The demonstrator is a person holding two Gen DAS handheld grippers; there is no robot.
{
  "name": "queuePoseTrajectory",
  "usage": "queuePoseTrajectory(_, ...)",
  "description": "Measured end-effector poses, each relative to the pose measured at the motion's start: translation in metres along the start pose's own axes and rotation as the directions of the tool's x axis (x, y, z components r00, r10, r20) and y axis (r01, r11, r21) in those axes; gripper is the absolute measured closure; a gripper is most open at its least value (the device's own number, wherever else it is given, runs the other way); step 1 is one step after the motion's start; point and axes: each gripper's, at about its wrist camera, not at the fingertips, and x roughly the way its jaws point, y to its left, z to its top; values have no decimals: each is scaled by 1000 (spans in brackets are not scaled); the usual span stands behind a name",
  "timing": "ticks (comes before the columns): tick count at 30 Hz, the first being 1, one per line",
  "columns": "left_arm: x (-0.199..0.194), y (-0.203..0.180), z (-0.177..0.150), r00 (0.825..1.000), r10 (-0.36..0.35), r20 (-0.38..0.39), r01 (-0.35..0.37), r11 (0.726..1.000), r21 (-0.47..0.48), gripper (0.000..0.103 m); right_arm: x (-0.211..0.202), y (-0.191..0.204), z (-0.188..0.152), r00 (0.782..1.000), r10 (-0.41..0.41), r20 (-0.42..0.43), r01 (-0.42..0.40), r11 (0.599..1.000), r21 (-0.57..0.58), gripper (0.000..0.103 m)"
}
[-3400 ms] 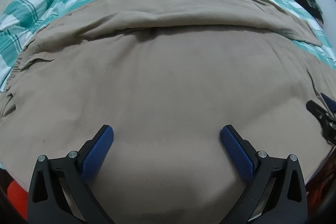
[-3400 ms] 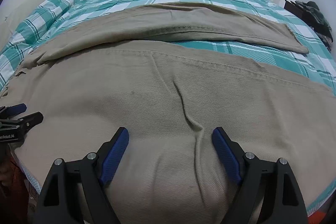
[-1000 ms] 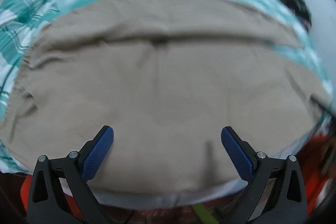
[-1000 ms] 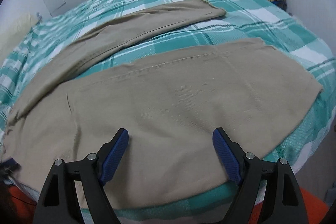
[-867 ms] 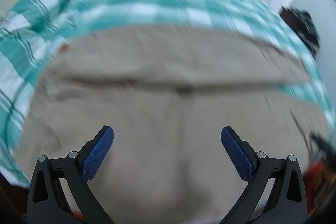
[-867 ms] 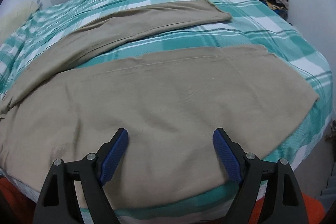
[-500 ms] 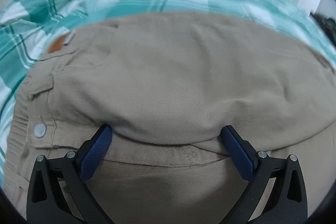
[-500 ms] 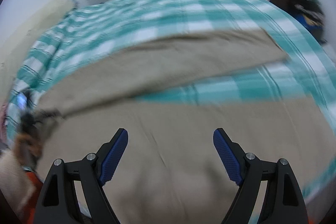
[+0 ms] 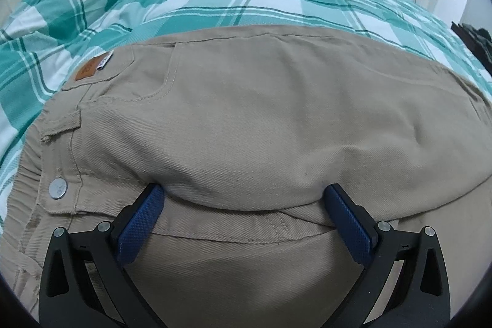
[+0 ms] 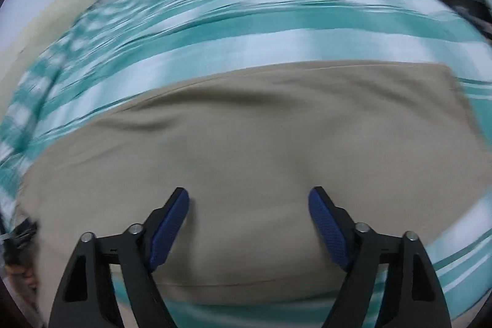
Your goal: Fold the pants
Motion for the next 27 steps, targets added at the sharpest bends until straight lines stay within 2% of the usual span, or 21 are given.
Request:
queuePoseTrajectory(2, 0, -1, -1, 1000, 4, 6, -4, 1000, 1, 0, -8, -64, 2, 992, -129, -7, 129, 988, 82, 27)
queuePoseTrajectory(3, 1, -1, -1, 1000, 7, 10, -7, 1000, 2, 0, -13, -85, 2, 989, -151, -10, 151, 982, 117, 39)
queuePoseTrajectory(4, 1, -1, -1, 1000, 9, 13, -9, 1000, 3, 0, -19, -113, 2, 990, -139, -12, 139, 978, 154, 59)
queuePoseTrajectory(5, 1, -1, -1, 1000, 10, 16, -10, 1000, 3, 0, -24, -129, 5, 991, -133, -26, 136, 977, 162, 66)
queuePoseTrajectory(6, 1, -2, -1, 1000, 10, 18, -11, 1000, 3, 0, -27, -135, 8, 989, -142, -38, 146, 977, 157, 66)
queuePoseTrajectory(8, 1, -2, -1, 1000, 12, 21, -12, 1000, 3, 0, -35, -136, 21, 978, -205, -38, 209, 970, 125, 51)
queuePoseTrajectory(9, 1, -2, -1, 1000, 12, 22, -12, 1000, 3, 0, -39, -138, 31, 978, -208, -16, 208, 970, 125, 37)
queuePoseTrajectory(10, 1, -2, -1, 1000, 13, 22, -13, 1000, 3, 1, -42, -139, 37, 980, -200, 3, 198, 971, 137, 32)
queuePoseTrajectory(13, 2, -2, -2, 1000, 15, 25, -15, 1000, 3, 0, -37, -144, 57, 979, -201, 32, 192, 963, 189, 32)
queuePoseTrajectory(18, 2, -3, -3, 999, 21, 31, -21, 1000, 5, 1, -14, -146, 75, 982, -188, 13, 180, 955, 236, 32)
queuePoseTrajectory(20, 3, -3, -3, 999, 22, 31, -23, 1000, 6, 1, 1, -139, 79, 982, -187, -27, 188, 960, 208, 52)
queuePoseTrajectory(21, 3, -3, -4, 999, 24, 32, -24, 1000, 7, 1, 4, -133, 77, 974, -223, -47, 228, 957, 179, 85)
queuePoseTrajectory(22, 3, -3, -4, 999, 25, 33, -25, 1000, 7, 1, 2, -128, 76, 966, -255, -39, 258, 953, 160, 101)
queuePoseTrajectory(23, 3, -3, -4, 999, 25, 33, -25, 1000, 7, 1, -2, -124, 75, 962, -272, -18, 272, 951, 148, 101)
queuePoseTrajectory(27, 3, -3, -4, 999, 25, 33, -25, 1000, 7, 1, -53, -98, 60, 979, -161, 125, 149, 983, 104, 101)
